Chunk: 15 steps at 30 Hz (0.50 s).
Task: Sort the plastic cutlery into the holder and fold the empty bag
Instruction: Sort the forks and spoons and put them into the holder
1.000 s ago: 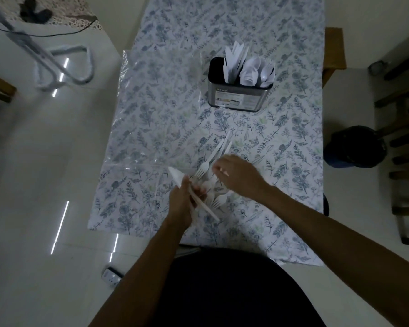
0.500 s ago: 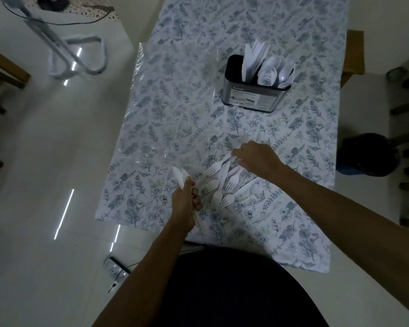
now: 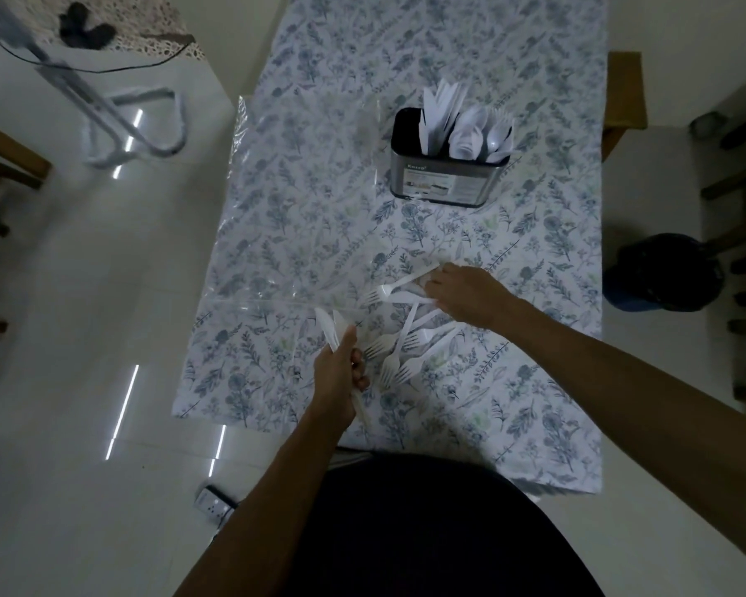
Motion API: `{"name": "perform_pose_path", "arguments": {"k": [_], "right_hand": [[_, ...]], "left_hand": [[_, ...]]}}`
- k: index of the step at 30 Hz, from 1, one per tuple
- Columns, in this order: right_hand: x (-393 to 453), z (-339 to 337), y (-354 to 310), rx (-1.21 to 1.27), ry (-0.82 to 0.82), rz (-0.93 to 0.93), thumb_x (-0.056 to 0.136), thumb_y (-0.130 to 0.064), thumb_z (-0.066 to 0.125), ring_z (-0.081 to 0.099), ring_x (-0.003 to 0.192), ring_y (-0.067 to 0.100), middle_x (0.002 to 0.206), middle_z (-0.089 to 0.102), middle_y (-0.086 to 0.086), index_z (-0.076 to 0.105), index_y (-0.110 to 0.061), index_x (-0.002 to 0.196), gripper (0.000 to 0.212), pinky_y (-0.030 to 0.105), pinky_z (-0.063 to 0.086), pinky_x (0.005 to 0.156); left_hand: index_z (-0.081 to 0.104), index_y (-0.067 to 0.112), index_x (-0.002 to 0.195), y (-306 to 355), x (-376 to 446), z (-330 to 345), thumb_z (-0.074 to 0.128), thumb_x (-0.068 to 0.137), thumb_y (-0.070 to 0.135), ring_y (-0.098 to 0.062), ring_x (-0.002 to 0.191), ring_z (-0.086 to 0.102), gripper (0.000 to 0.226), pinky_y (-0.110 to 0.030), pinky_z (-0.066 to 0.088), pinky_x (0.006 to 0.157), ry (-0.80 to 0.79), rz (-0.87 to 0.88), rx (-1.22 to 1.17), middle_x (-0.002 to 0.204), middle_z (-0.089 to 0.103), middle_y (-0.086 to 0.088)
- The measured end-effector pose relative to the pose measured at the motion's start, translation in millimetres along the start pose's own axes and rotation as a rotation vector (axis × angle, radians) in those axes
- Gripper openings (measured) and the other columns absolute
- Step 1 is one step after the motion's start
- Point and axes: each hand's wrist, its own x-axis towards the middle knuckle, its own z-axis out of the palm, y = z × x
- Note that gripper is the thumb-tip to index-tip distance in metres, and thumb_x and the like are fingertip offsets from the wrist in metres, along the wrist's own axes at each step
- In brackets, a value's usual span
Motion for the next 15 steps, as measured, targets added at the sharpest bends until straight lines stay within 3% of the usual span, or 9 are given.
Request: {"name": "perform_pose_path", "arguments": {"k": [4, 8, 12, 15], "right_hand": [[-6, -34, 8, 0.087, -0.056, 0.050, 0.078, -0.019, 0.077, 0.064, 0.083, 0.030, 0.093, 0.070, 0.007, 0.068, -0.012, 0.101, 0.025, 0.037, 0.055, 0.061], [-21, -69, -3, 0.393, -0.216, 0.227, 0.091, -0.033, 0.066, 0.066, 0.088, 0.013, 0.097, 0.069, -0.005, 0.069, -0.020, 0.107, 0.021, 0.031, 0.054, 0.076], [-30, -85, -52, 0.858, -0.128, 0.300, 0.091, -0.028, 0.070, 0.069, 0.079, 0.001, 0.091, 0.074, -0.006, 0.073, -0.018, 0.101, 0.015, 0.025, 0.060, 0.078], [-30, -89, -86, 0.993, -0.041, 0.381, 0.090, -0.035, 0.071, 0.069, 0.077, -0.002, 0.089, 0.075, -0.009, 0.075, -0.022, 0.100, 0.017, 0.018, 0.057, 0.073]], "left_hand": [[0.057, 0.013, 0.088, -1, -1, 3, 0.076, 0.092, 0.032, -0.008, 0.045, 0.041, 0.027, -0.023, 0.037, 0.042, -0.025, 0.059, 0.057, 0.062, 0.048, 0.000], [0.064, 0.008, 0.101, 0, -2, 19, 0.076, 0.091, 0.039, -0.007, 0.047, 0.043, 0.035, -0.023, 0.039, 0.045, -0.042, 0.065, 0.007, 0.061, 0.049, 0.003], [0.065, 0.014, 0.095, 6, -3, 38, 0.069, 0.091, 0.056, -0.012, 0.065, 0.055, 0.043, -0.025, 0.044, 0.053, -0.194, 0.096, 0.005, 0.078, 0.061, -0.002], [0.067, 0.007, 0.093, 17, -2, 45, 0.059, 0.097, 0.056, -0.029, 0.084, 0.069, 0.050, -0.039, 0.059, 0.075, -0.328, 0.125, -0.022, 0.089, 0.069, -0.015]]}}
